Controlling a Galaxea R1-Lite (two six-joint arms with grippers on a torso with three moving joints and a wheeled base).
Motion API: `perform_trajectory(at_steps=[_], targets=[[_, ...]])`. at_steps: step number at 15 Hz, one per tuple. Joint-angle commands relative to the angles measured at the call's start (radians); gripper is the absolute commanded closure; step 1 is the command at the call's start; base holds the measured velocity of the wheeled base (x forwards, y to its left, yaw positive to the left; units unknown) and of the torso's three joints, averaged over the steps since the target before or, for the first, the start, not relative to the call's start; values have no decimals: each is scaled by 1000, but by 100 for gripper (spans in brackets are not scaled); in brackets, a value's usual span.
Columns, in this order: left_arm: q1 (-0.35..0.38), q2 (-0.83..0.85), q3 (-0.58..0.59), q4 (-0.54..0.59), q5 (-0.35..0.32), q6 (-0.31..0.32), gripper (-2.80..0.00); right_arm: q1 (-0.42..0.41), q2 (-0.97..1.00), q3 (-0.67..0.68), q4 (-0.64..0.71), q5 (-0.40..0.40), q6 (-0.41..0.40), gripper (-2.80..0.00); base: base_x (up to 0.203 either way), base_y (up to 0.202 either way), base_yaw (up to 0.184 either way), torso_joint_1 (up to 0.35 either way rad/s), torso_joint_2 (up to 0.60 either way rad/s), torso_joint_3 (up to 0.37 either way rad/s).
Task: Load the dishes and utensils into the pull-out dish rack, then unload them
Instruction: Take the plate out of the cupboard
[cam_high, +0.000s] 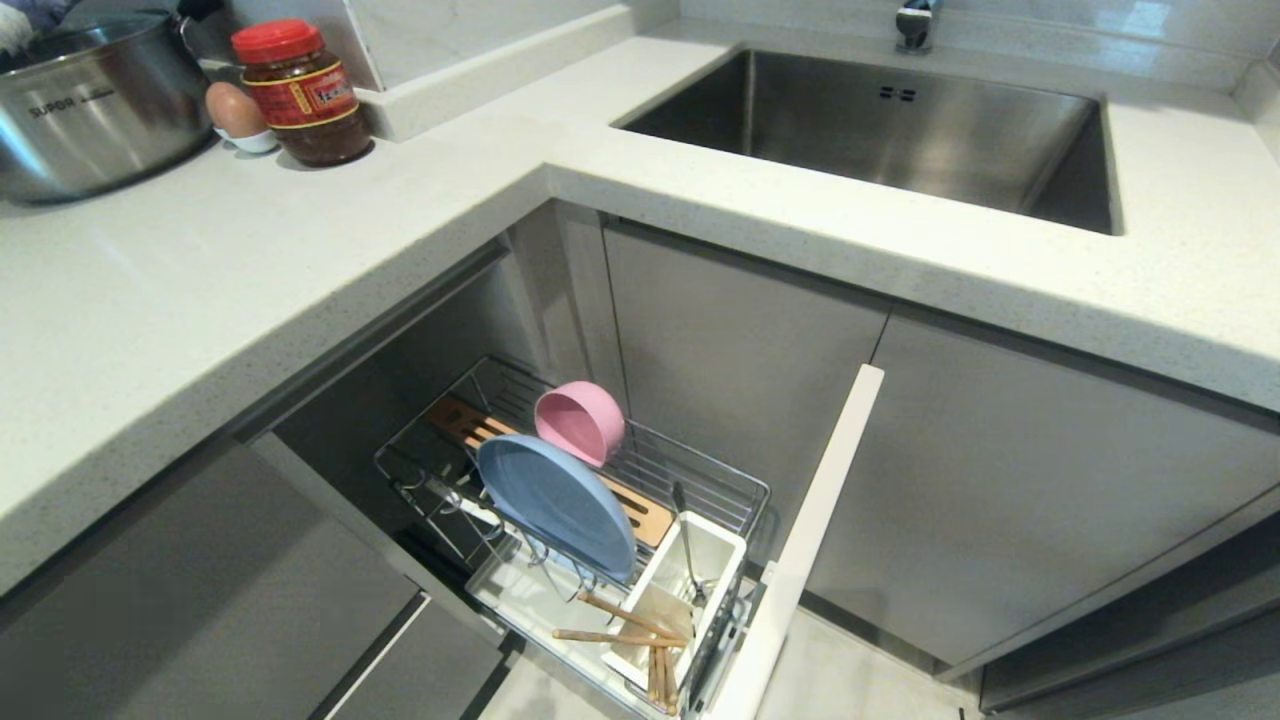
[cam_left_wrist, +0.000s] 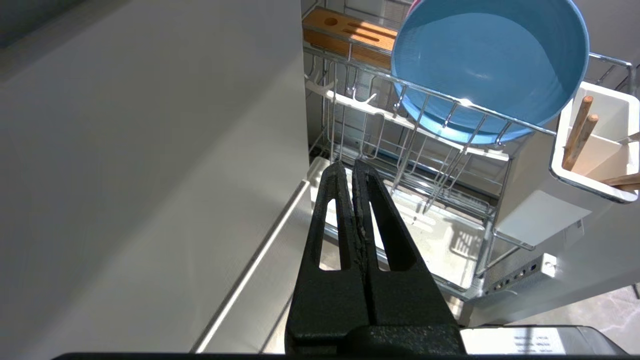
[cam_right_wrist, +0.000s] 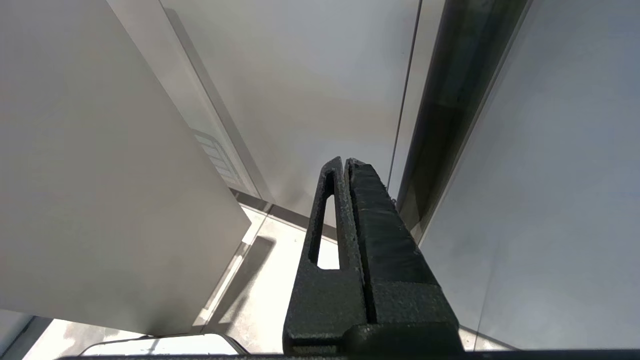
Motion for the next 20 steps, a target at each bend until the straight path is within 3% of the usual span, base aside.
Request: perform_trajectory(at_steps=[1, 3, 7, 11, 13, 16, 17, 20], targets=[[0, 1, -31, -3, 0, 24, 0, 0, -4, 0, 0, 0, 0, 0, 0, 0, 0, 0, 0, 0], [0, 1, -158, 39, -1, 51, 0, 0, -4, 0, 0, 0, 0, 0, 0, 0, 0, 0, 0, 0], [1, 64, -484, 277, 3, 115, 0, 0, -4, 0, 0, 0, 0, 0, 0, 0, 0, 0, 0, 0], [12, 341, -871, 334, 29, 180, 0, 0, -4, 0, 0, 0, 0, 0, 0, 0, 0, 0, 0, 0], [41, 510, -999, 274, 41, 193, 0, 0, -4, 0, 0, 0, 0, 0, 0, 0, 0, 0, 0, 0], [36, 746, -1077, 41, 101, 191, 0, 0, -4, 0, 0, 0, 0, 0, 0, 0, 0, 0, 0, 0], [10, 815, -1092, -31, 142, 162, 0, 0, -4, 0, 0, 0, 0, 0, 0, 0, 0, 0, 0, 0], [-225, 919, -1126, -112, 261, 1, 0, 0, -4, 0, 0, 0, 0, 0, 0, 0, 0, 0, 0, 0]])
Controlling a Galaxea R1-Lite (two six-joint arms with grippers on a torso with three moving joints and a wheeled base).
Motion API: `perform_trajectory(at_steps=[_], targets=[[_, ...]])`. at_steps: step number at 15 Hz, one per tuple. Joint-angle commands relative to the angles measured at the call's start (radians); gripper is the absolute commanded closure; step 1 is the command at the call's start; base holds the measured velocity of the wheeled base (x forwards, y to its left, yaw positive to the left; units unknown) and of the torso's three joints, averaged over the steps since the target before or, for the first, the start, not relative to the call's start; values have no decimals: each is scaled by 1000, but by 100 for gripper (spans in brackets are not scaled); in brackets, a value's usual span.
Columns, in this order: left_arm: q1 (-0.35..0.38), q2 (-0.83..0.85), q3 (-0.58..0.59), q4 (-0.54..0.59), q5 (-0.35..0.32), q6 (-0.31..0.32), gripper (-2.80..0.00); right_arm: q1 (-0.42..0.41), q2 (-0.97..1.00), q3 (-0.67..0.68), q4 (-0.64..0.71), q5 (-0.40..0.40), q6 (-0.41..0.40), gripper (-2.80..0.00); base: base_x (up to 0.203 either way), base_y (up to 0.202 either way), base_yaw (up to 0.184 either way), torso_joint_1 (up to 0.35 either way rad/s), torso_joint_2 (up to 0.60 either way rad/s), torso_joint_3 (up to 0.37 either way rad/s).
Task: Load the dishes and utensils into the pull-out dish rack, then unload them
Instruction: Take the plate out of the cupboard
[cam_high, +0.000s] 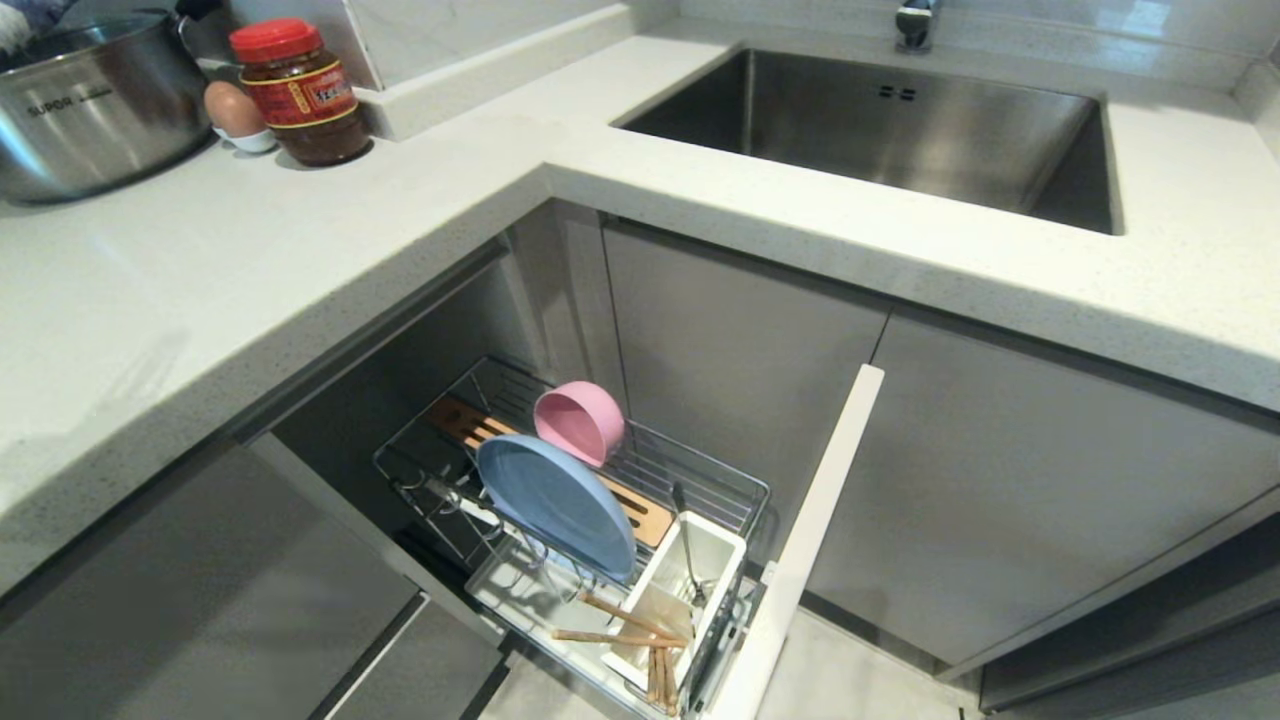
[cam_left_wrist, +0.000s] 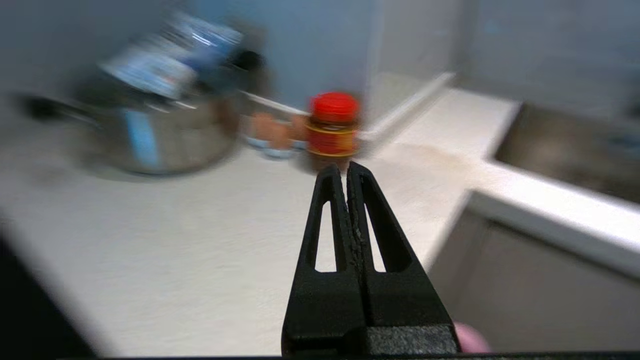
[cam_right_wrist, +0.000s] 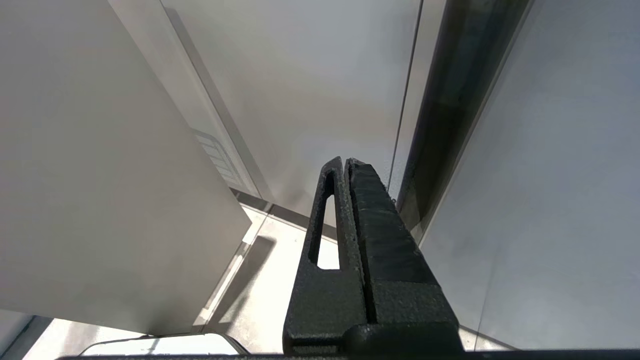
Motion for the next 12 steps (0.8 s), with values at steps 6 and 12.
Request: perform_trajectory(at_steps=[6, 12], targets=[[-617, 308, -1, -14, 329, -300, 0, 0, -4, 0, 0, 0, 0, 0, 0, 0, 0, 0, 0, 0], [-680, 486, 57, 160, 445, -548, 0, 0, -4, 0, 0, 0, 0, 0, 0, 0, 0, 0, 0, 0]])
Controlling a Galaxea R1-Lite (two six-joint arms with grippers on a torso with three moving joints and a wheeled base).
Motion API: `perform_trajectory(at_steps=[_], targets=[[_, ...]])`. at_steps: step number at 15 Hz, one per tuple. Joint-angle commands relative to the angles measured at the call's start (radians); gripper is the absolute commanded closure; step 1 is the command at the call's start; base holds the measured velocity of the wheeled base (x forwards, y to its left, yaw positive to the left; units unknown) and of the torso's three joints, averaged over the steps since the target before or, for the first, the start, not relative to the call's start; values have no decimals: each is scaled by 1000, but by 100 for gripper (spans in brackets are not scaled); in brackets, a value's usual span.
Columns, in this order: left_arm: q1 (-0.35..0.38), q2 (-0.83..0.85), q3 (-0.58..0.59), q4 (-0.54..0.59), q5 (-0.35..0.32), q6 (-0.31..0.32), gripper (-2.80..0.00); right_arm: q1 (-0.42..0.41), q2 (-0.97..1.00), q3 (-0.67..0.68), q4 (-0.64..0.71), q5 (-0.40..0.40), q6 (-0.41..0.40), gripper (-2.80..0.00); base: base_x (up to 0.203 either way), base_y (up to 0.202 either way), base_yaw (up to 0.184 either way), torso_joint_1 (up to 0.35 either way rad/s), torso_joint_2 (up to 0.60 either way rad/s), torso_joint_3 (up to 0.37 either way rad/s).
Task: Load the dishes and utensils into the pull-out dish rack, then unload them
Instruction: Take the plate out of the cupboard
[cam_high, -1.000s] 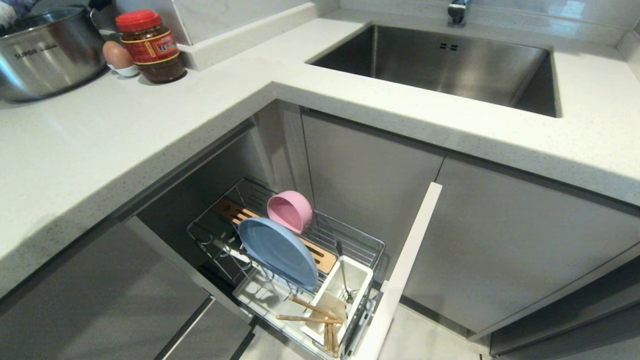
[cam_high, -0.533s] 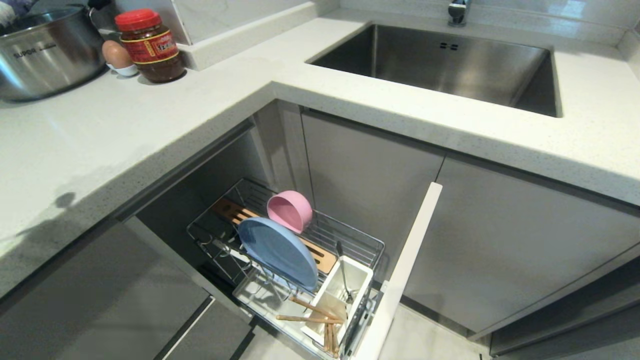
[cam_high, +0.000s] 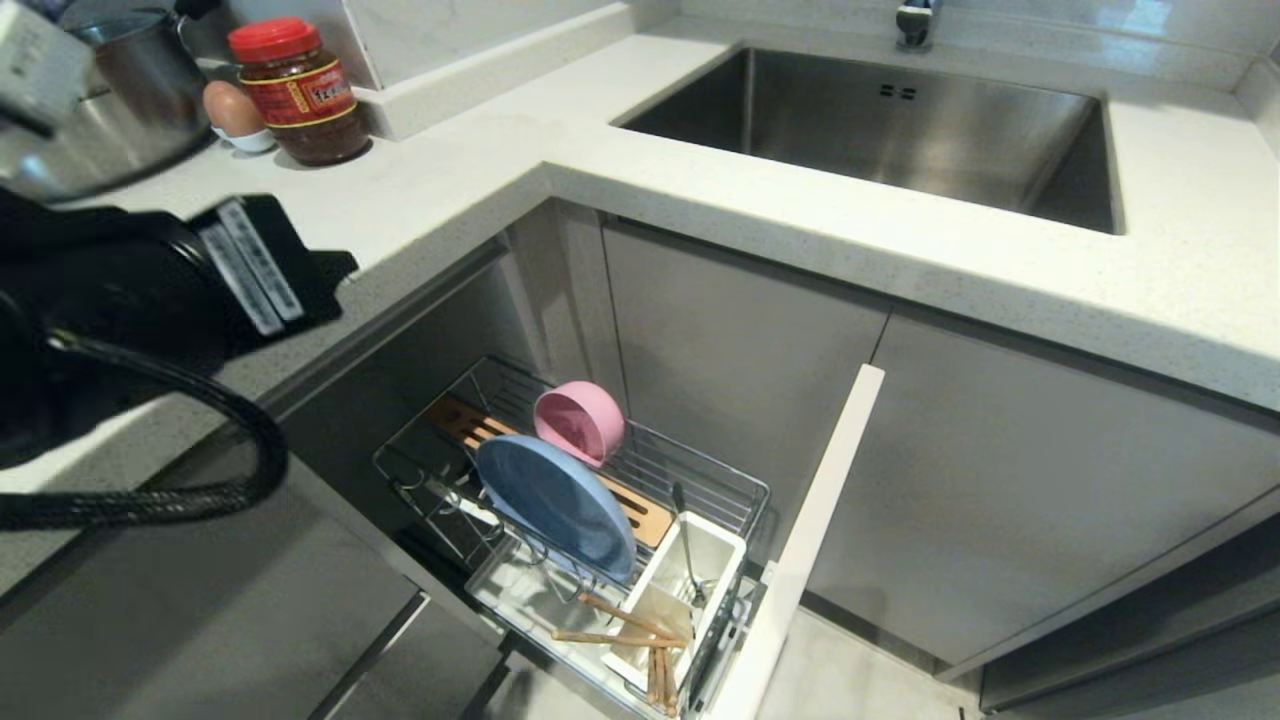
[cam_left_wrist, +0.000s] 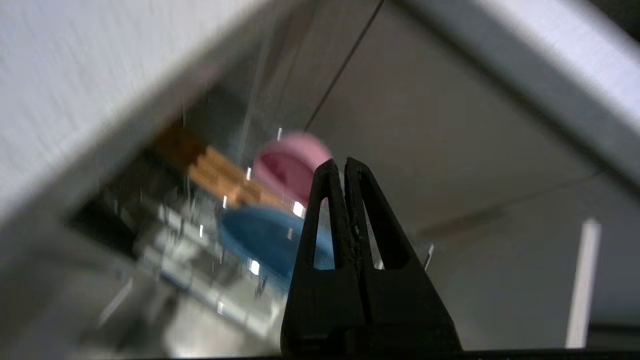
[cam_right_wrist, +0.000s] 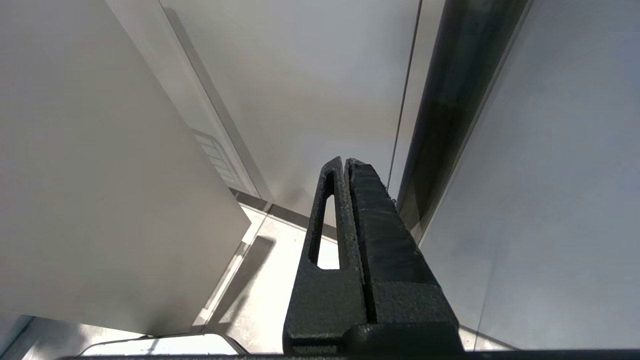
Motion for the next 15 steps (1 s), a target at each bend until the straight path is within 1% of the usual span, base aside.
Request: perform_trajectory(at_steps=[1, 2, 4, 6, 8, 11, 12, 14, 15], targets=[[-31, 93, -4, 166, 8, -166, 0, 0, -4, 0, -1, 0, 0, 0, 0, 0, 0, 0, 0, 0], [-54, 124, -22, 227, 9, -220, 0, 0, -4, 0, -1, 0, 0, 0, 0, 0, 0, 0, 0, 0], [-67, 186, -59, 351, 11, -322, 0, 0, -4, 0, -1, 0, 0, 0, 0, 0, 0, 0, 0, 0], [-94, 244, -83, 430, 9, -439, 0, 0, -4, 0, -1, 0, 0, 0, 0, 0, 0, 0, 0, 0], [-114, 296, -91, 445, 8, -522, 0, 0, -4, 0, -1, 0, 0, 0, 0, 0, 0, 0, 0, 0], [-117, 352, -128, 450, 7, -642, 0, 0, -4, 0, -1, 0, 0, 0, 0, 0, 0, 0, 0, 0], [-117, 375, -129, 450, 6, -668, 0, 0, -4, 0, -1, 0, 0, 0, 0, 0, 0, 0, 0, 0], [-115, 423, -130, 450, 6, -696, 0, 0, -4, 0, -1, 0, 0, 0, 0, 0, 0, 0, 0, 0], [-116, 436, -129, 450, 6, -702, -216, 0, -4, 0, -1, 0, 0, 0, 0, 0, 0, 0, 0, 0]])
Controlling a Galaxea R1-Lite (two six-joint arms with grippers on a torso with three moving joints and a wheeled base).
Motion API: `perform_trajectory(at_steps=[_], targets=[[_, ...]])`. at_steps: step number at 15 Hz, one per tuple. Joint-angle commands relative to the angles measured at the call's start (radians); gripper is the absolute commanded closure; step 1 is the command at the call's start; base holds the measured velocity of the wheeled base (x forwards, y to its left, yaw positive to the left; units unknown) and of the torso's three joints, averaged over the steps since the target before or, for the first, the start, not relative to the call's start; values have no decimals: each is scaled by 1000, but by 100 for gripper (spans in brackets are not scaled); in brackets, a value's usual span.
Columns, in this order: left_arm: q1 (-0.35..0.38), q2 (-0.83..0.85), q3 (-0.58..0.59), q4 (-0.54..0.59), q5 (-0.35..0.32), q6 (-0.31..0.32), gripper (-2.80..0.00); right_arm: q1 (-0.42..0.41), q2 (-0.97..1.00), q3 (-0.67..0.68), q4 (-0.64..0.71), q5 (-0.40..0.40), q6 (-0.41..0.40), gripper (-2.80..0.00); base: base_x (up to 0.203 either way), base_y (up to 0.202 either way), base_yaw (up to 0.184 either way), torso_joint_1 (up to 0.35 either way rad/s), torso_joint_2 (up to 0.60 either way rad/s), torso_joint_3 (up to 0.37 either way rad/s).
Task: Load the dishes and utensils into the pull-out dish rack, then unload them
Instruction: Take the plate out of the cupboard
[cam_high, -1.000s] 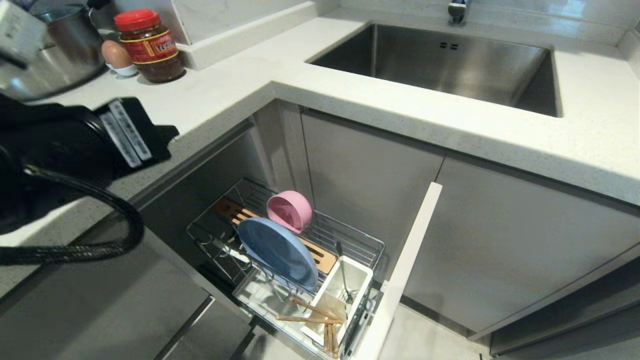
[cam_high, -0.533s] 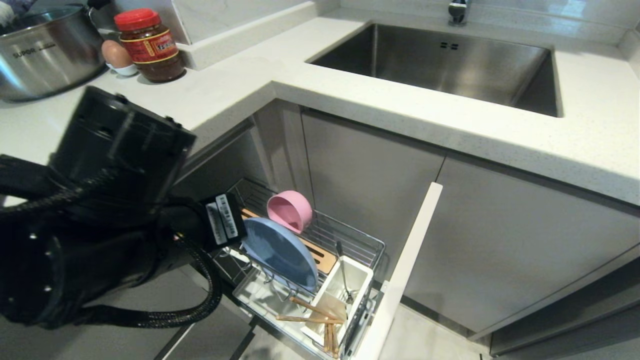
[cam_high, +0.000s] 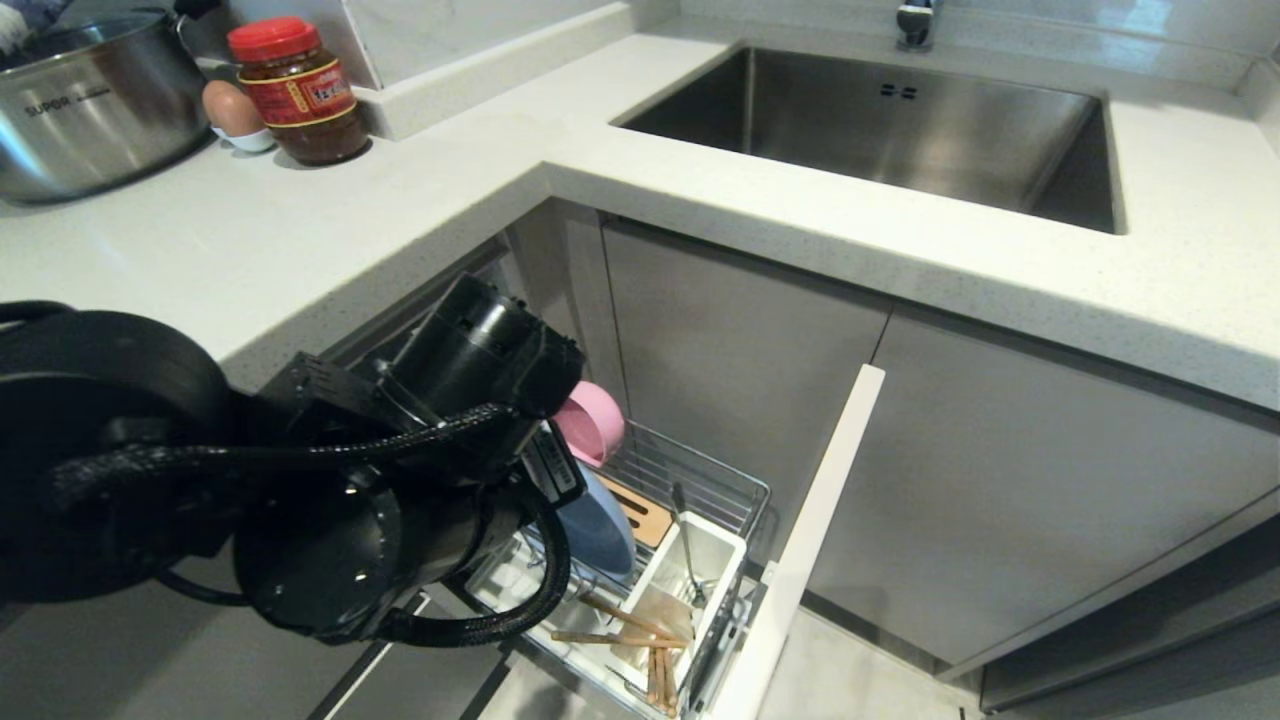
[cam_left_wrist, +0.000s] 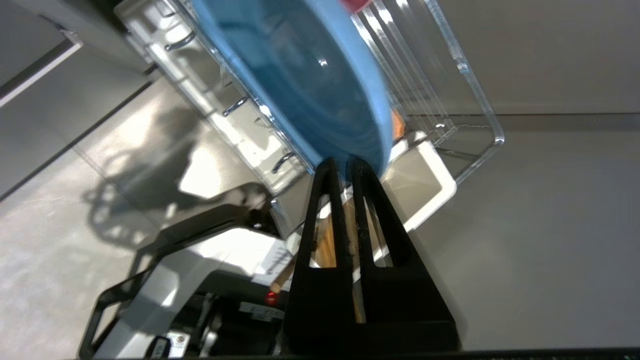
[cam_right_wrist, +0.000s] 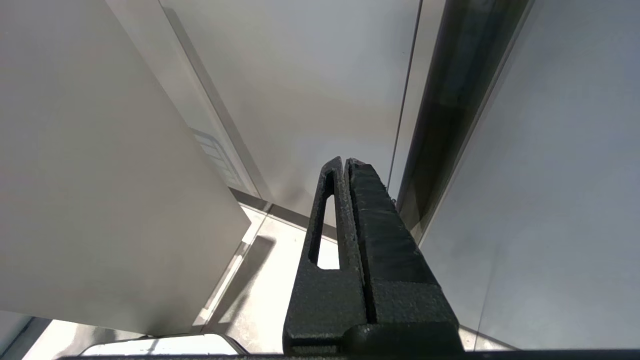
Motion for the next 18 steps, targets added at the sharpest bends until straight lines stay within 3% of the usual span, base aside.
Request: perform_trajectory(at_steps=[1, 7, 15, 18], targets=[[-2, 51, -3, 1, 5, -11, -280, 0, -4, 0, 0, 0, 0, 0, 0, 0, 0, 0, 0, 0], [-10, 56, -7, -1, 3, -28, -280, 0, -4, 0, 0, 0, 0, 0, 0, 0, 0, 0, 0, 0], [79, 165, -10, -73, -13, -34, -280, 0, -4, 0, 0, 0, 0, 0, 0, 0, 0, 0, 0, 0], [81, 171, -11, -98, -46, -31, -280, 0, -4, 0, 0, 0, 0, 0, 0, 0, 0, 0, 0, 0]])
